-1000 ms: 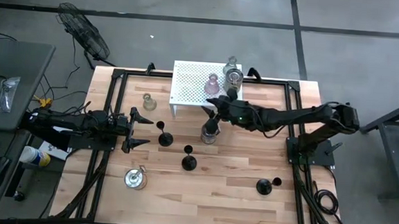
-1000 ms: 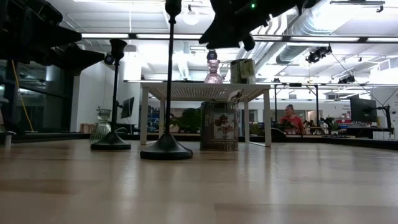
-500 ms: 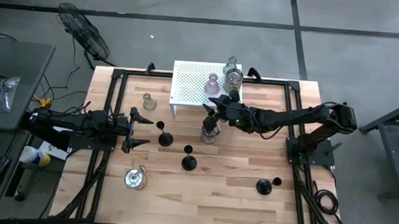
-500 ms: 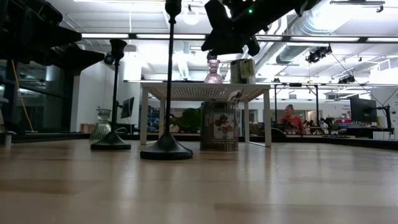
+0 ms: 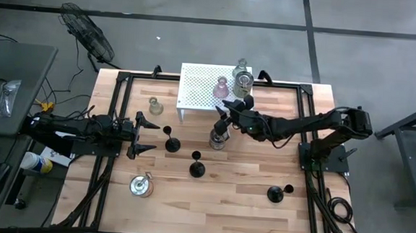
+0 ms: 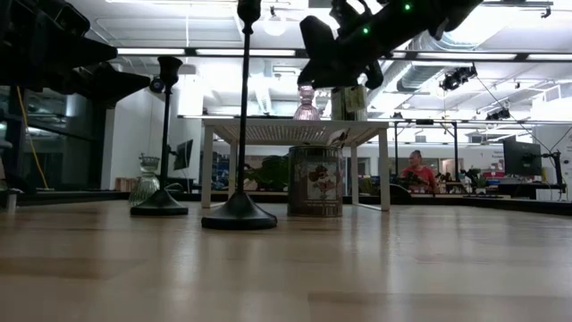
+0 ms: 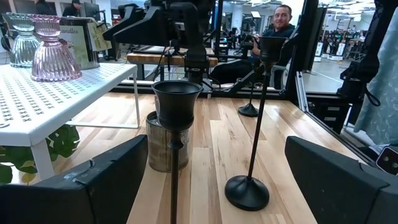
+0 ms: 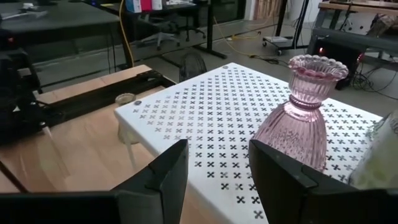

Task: Pick & Place candle stick holders
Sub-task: Put the pink glass candle holder on the shelf aligned with the other glass candle holder

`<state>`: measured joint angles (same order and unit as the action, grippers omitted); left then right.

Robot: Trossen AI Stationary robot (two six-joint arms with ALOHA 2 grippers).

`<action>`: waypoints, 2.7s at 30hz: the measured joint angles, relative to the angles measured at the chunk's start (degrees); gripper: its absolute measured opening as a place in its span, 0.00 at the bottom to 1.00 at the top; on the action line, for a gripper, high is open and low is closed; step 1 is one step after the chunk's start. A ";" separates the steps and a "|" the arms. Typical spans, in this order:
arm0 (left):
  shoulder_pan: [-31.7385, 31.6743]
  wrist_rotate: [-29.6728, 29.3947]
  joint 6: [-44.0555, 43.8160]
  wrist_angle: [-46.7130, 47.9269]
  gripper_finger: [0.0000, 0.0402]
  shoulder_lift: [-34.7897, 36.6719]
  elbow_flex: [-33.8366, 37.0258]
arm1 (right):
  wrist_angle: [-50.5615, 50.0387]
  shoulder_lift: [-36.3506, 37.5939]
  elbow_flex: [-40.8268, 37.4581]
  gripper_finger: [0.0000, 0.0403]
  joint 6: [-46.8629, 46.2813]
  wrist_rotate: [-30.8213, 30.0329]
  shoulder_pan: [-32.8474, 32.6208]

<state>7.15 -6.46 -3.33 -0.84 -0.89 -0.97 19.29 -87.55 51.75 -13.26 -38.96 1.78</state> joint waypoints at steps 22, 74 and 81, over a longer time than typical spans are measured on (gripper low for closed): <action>-0.01 0.00 0.01 0.00 0.93 0.01 0.01 | 1.07 -1.11 -0.07 0.40 0.94 -6.14 -1.85; 0.00 0.00 0.01 0.00 0.93 0.00 0.01 | 11.09 -7.14 -0.04 0.01 7.05 -14.69 -2.60; -0.01 0.00 0.01 0.00 0.93 0.01 0.00 | 11.39 -8.95 -0.04 0.01 2.88 -14.50 1.46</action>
<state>7.15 -6.46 -3.32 -0.84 -0.87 -0.97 30.68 -96.50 51.70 -10.38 -53.46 3.24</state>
